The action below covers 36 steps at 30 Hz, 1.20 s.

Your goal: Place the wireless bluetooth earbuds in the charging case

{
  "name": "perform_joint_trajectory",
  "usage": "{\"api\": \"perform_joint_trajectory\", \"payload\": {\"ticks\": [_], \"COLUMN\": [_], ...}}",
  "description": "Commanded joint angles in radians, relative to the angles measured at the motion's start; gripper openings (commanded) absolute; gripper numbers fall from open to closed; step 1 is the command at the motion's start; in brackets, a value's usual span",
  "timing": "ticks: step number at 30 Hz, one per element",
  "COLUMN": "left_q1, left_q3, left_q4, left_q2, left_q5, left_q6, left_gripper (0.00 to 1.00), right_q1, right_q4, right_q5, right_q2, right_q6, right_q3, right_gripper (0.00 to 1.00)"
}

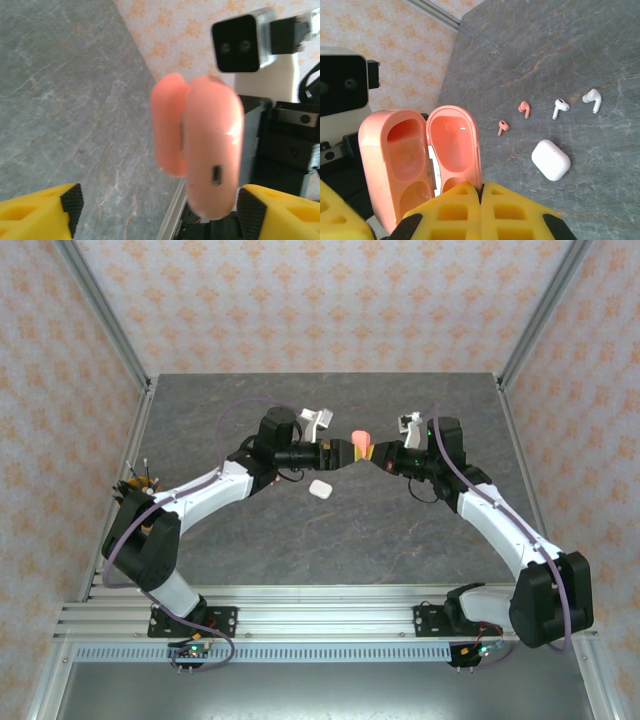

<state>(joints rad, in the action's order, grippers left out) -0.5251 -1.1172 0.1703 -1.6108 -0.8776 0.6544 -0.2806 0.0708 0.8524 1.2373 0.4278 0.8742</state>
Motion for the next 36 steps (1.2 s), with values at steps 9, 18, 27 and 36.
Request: {"api": "perform_joint_trajectory", "payload": {"ticks": [9, 18, 27, 36], "left_q1": [0.032, 0.032, 0.030, 0.033], "left_q3": [-0.446, -0.607, -0.570, -0.592], "left_q4": [-0.863, -1.100, -1.123, -1.149], "left_q2": [-0.041, -0.124, -0.091, -0.023], "left_q5": [0.210, 0.568, 0.926, 0.956], "left_q6": [-0.456, -0.483, -0.534, -0.643], "left_gripper": [0.93, 1.00, 1.00, 1.00], "right_q1": [-0.002, -0.040, -0.069, -0.088], "right_q4": [0.204, 0.363, 0.338, 0.264], "right_q5": [-0.085, -0.246, -0.416, -0.468], "right_q2": [0.062, 0.117, 0.092, 0.084], "right_q6": [-0.205, -0.339, -0.432, -0.517], "right_q3": [0.132, 0.250, 0.244, 0.209], "right_gripper": [0.00, 0.00, 0.00, 0.00]}}
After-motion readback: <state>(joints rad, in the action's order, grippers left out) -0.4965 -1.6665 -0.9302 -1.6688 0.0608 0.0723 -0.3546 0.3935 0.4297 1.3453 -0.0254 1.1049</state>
